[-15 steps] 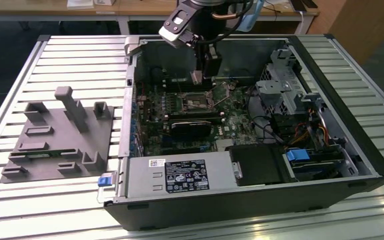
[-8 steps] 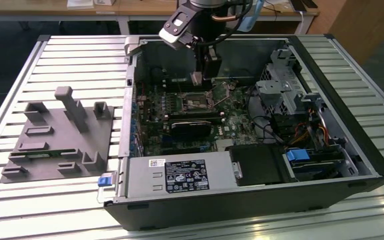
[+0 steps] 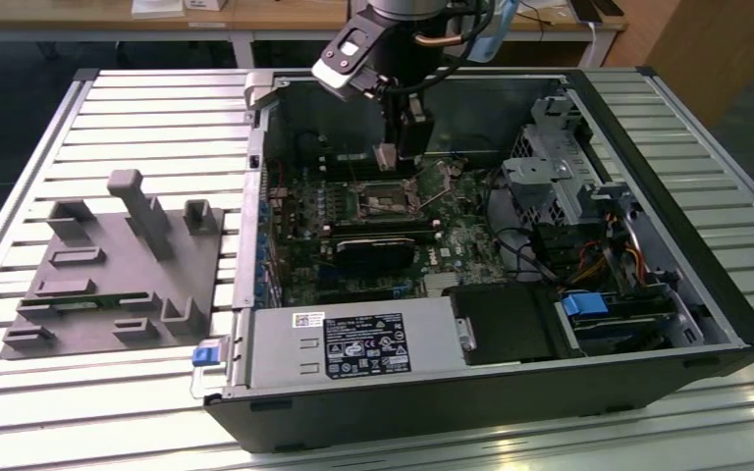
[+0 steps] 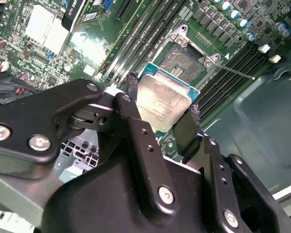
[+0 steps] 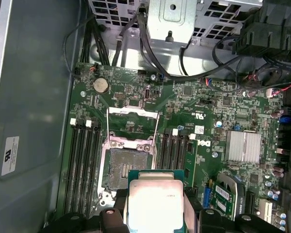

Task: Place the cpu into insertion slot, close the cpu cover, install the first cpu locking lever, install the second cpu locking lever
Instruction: 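Place the cpu into insertion slot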

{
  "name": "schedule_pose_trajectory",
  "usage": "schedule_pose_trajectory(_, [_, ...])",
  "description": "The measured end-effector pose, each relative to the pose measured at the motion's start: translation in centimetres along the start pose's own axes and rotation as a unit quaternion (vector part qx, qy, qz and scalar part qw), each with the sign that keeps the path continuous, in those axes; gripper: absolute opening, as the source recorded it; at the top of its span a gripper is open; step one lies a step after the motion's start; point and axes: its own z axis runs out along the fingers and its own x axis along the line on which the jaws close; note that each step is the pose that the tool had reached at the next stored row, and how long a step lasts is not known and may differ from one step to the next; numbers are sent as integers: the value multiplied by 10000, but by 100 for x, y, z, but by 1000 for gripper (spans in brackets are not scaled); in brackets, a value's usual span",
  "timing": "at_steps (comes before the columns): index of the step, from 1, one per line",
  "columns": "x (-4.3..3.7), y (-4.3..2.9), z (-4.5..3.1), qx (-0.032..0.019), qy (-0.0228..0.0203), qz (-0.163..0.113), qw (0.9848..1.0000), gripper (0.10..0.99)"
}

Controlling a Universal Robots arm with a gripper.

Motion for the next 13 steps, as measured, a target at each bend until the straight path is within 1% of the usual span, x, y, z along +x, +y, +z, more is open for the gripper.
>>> schedule_pose_trajectory(13, [6, -2, 59, 2, -3, 76, 10000, 541])
